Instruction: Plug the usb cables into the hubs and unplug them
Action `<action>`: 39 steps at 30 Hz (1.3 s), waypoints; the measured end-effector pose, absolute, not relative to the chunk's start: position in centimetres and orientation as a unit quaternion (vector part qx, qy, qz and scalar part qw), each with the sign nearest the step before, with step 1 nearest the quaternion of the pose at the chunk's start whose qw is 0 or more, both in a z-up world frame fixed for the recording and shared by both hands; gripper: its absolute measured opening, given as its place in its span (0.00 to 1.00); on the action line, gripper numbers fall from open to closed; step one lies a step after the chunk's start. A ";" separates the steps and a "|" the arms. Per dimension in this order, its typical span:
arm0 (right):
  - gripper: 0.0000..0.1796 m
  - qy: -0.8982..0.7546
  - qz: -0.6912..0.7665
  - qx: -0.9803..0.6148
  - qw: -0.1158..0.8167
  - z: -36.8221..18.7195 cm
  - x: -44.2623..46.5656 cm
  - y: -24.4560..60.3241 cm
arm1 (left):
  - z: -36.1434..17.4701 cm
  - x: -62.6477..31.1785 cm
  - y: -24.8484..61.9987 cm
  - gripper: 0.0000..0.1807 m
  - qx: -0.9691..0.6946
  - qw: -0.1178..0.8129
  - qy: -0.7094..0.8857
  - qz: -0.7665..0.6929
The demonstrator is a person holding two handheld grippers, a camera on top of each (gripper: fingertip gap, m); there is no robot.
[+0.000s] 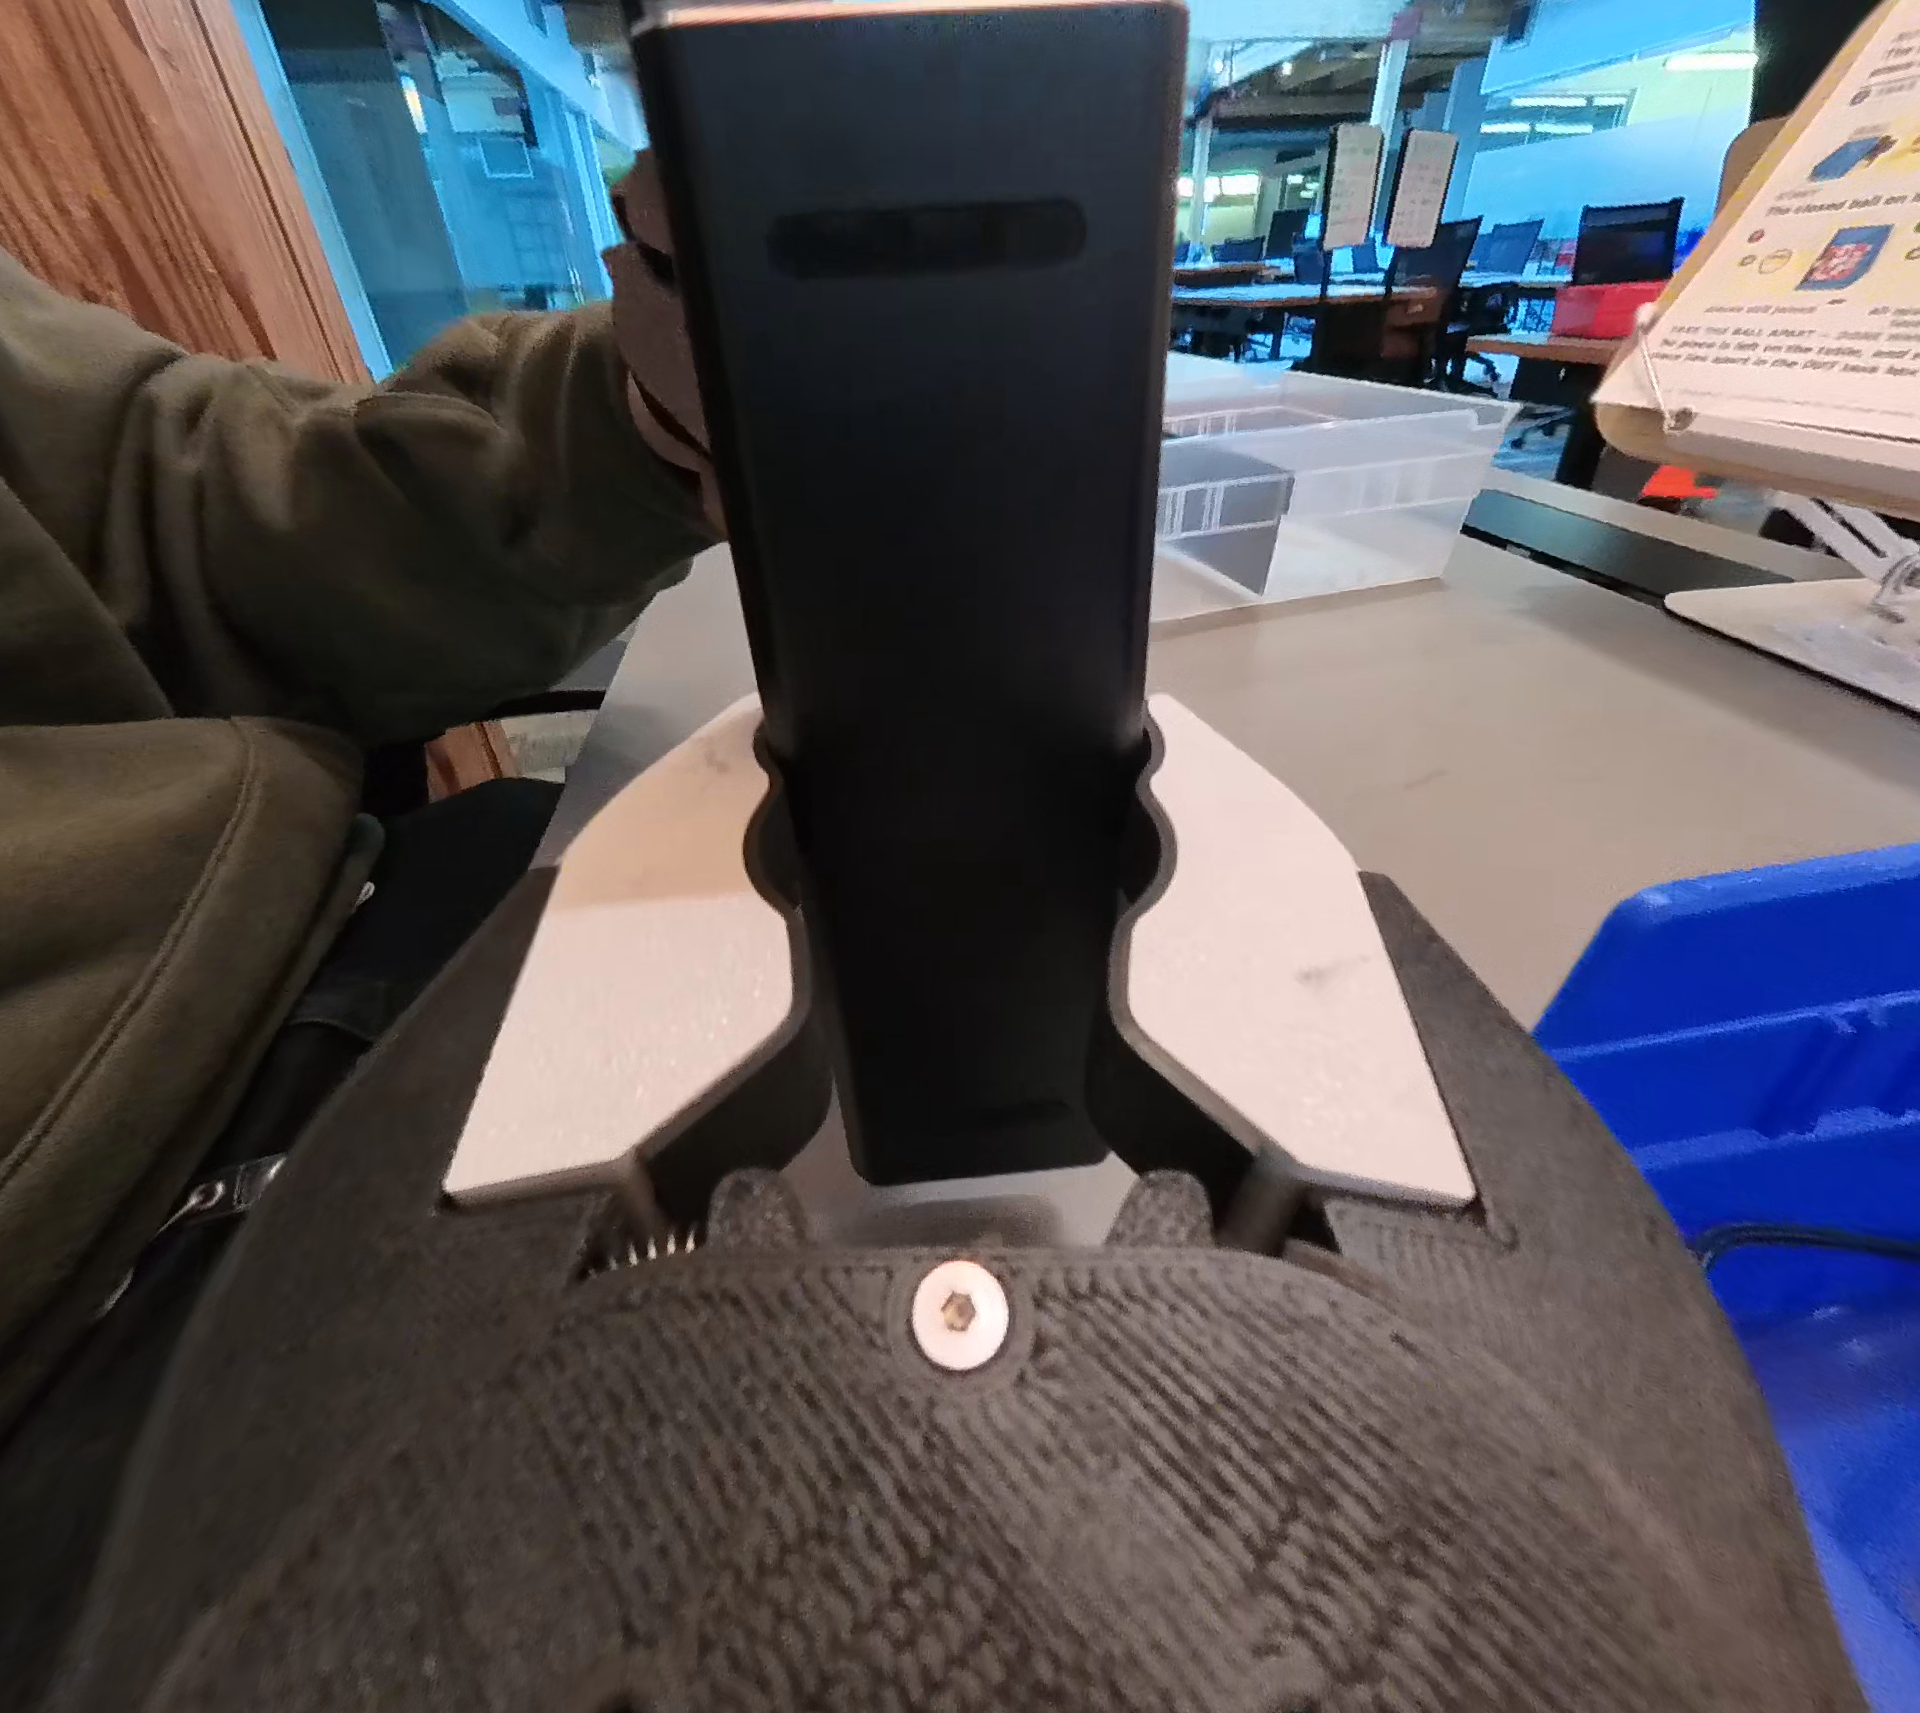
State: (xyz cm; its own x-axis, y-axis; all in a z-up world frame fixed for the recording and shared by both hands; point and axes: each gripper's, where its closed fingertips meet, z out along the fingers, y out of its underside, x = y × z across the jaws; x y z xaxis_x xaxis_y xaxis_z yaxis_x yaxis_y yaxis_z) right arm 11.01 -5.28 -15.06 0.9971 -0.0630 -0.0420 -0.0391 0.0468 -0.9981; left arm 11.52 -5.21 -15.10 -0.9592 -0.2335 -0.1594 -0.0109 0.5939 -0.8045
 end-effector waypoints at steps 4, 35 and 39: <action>0.34 0.037 -0.006 -0.694 0.719 -15.2 11.0 -5.2 | -15.4 11.6 -5.0 0.02 -0.073 0.118 0.878 -0.458; 0.34 0.012 0.021 -0.679 0.734 -14.7 10.0 -5.7 | -14.9 10.8 -5.9 0.07 -0.067 0.046 0.830 -0.552; 0.34 0.008 0.019 -0.687 0.726 -14.9 9.9 -5.5 | -15.2 10.4 -6.2 0.10 -0.058 0.036 0.835 -0.546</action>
State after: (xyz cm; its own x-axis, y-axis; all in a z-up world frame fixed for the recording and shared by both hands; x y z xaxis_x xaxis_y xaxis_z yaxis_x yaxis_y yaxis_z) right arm 9.90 -5.46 -14.92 0.9992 0.0162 -0.0374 -0.0382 0.0557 -0.9977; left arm 10.39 -6.15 -15.19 -0.9907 -0.1362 0.0038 -0.0581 0.3969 -0.9160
